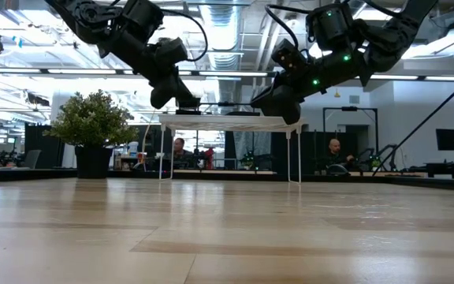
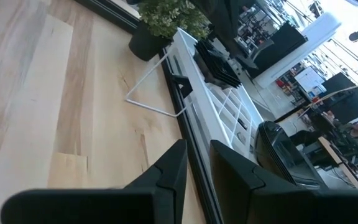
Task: Pick & Place Mini shaped plates
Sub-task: Stack the black square plate on top of the black square plate on the shelf, then return to Home Position
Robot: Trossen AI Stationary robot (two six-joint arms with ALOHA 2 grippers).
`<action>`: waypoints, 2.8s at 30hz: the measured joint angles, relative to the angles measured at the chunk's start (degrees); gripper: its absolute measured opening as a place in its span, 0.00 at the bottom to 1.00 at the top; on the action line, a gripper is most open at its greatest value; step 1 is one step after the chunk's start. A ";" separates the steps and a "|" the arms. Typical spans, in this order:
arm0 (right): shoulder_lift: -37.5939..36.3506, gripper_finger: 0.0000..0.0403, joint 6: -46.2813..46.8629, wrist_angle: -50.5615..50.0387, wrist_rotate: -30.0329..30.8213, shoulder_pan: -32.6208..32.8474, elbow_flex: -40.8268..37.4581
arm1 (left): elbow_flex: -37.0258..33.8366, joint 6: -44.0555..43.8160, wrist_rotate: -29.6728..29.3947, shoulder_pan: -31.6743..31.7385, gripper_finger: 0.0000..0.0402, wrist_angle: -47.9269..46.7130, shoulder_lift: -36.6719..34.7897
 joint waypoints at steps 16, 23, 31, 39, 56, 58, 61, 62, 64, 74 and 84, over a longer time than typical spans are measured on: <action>0.00 0.16 0.00 -0.02 0.00 0.00 0.00 | -1.81 -0.03 2.43 0.86 0.03 0.77 0.07; 0.00 0.16 0.00 -0.02 0.00 0.00 0.01 | -1.81 0.00 2.45 0.83 0.04 2.02 0.07; 0.00 0.16 0.00 -0.02 0.00 0.00 0.00 | -1.81 -0.09 3.93 0.83 0.13 2.03 0.07; 0.00 0.16 0.00 -0.02 0.00 0.00 0.00 | -1.81 -0.13 3.60 0.86 0.27 2.17 0.07; 0.00 0.16 0.02 -0.02 0.02 0.11 0.00 | -1.79 1.32 0.31 0.63 0.31 3.20 0.04; 0.00 0.16 0.01 -0.02 0.02 0.36 0.00 | -1.77 1.32 0.01 0.02 0.31 3.26 0.04; 0.00 0.16 0.00 -0.02 0.02 0.76 0.00 | -1.77 1.32 0.40 -0.94 0.31 3.41 0.02; 0.00 0.16 0.00 -0.03 0.02 0.77 0.00 | -1.77 1.32 0.40 -1.21 0.31 3.33 -0.25; 0.00 0.16 0.00 -0.02 0.02 0.81 0.00 | -1.77 1.06 0.28 -1.60 0.31 3.42 -1.38; -8.65 0.16 6.60 1.35 -0.11 0.14 -2.10 | -7.22 -19.68 32.90 4.76 0.31 2.08 -18.01; -29.98 0.16 25.19 -6.65 -43.61 -13.33 -14.79 | -25.17 -36.09 56.13 10.21 0.31 9.92 -33.86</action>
